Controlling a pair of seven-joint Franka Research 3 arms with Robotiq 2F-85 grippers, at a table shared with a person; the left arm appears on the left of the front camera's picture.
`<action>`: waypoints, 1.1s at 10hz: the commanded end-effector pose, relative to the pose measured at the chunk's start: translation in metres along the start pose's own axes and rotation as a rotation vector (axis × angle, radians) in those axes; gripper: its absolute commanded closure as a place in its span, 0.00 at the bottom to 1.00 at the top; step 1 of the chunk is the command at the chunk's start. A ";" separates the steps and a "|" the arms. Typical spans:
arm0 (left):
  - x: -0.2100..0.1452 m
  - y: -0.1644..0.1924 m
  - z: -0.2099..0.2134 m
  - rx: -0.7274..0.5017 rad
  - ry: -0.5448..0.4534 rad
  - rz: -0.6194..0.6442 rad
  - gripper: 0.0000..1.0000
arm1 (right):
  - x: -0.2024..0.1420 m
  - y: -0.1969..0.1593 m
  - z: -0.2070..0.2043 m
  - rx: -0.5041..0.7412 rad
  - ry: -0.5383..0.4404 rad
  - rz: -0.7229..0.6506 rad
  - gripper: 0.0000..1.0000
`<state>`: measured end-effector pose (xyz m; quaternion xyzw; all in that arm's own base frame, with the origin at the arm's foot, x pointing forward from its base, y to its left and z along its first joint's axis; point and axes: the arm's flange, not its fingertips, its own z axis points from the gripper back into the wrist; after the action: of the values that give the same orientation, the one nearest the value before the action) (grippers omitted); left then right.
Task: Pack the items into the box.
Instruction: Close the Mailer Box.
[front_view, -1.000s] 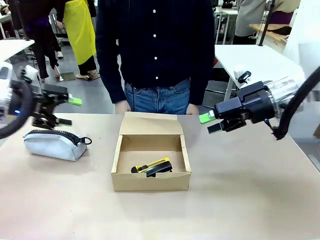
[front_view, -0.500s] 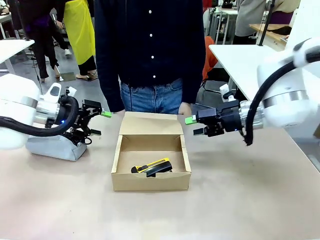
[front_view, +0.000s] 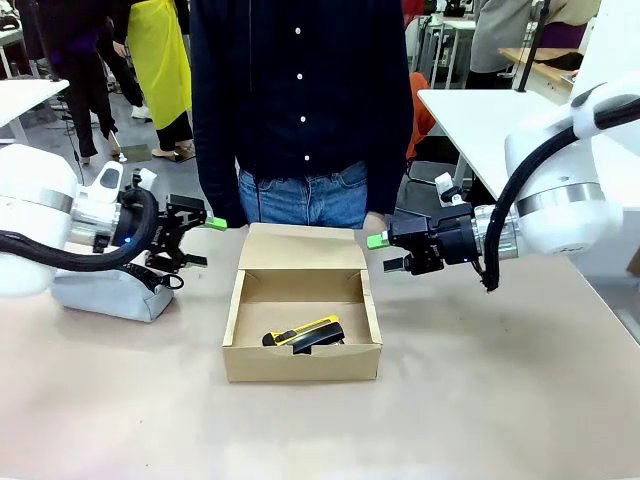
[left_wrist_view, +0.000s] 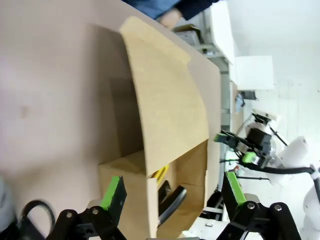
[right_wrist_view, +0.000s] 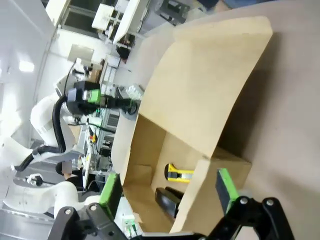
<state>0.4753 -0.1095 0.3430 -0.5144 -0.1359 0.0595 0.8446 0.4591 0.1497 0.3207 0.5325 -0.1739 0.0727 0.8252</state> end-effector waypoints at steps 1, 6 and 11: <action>0.015 0.015 -0.029 -0.111 0.022 -0.011 0.00 | 0.022 -0.022 -0.013 0.045 -0.114 -0.067 0.00; 0.041 0.042 -0.071 -0.112 0.137 0.070 0.00 | 0.044 -0.057 -0.051 0.071 -0.132 -0.153 0.00; 0.044 0.050 -0.086 -0.223 0.252 0.049 0.00 | 0.047 -0.062 -0.077 0.062 -0.096 -0.212 0.00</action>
<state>0.5393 -0.1553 0.2693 -0.6014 -0.0359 0.0124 0.7980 0.5337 0.1880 0.2492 0.5673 -0.1581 -0.0246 0.8078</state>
